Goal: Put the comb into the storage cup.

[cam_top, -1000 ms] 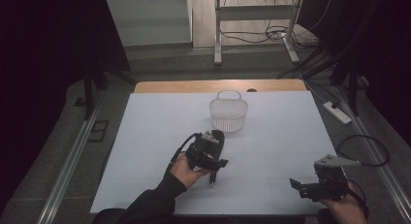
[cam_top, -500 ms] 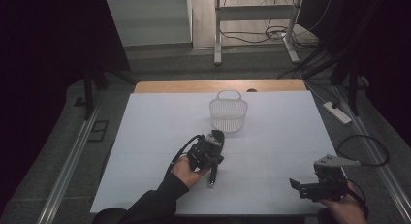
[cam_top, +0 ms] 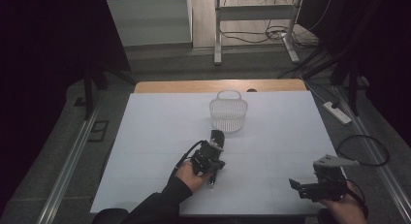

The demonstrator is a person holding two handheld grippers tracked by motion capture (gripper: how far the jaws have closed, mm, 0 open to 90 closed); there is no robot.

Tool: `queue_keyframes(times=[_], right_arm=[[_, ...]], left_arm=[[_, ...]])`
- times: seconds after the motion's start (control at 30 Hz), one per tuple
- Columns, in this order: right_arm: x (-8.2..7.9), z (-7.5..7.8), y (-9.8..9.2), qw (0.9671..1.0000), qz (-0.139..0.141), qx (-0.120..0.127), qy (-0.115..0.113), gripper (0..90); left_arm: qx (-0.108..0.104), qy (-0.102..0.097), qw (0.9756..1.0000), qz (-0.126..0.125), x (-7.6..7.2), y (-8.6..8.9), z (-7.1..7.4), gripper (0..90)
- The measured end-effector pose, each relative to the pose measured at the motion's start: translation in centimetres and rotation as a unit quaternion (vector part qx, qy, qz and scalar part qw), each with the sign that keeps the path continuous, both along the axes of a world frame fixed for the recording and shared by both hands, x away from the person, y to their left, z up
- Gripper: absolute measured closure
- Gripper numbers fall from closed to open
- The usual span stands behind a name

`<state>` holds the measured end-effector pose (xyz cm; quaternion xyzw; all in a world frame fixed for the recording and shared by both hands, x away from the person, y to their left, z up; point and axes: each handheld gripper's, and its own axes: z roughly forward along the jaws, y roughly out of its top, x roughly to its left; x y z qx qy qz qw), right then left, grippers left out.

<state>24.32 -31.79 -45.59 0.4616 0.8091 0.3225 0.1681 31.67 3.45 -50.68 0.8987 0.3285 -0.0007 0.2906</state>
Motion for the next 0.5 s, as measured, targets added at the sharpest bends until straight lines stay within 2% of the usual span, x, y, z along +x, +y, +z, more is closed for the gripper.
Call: queue_keyframes(times=[0.37,0.5], right_arm=[[-0.03,0.02,-0.04,1.0000,0.000,0.002,-0.002,0.0],[-0.05,0.02,-0.03,1.0000,0.001,0.002,-0.002,0.0]], left_arm=[[0.019,0.027,0.9994,-0.011,-0.60,0.04,-0.48,88.5],[0.026,0.038,0.9989,-0.007,-0.72,0.47,-0.65,88.5]])
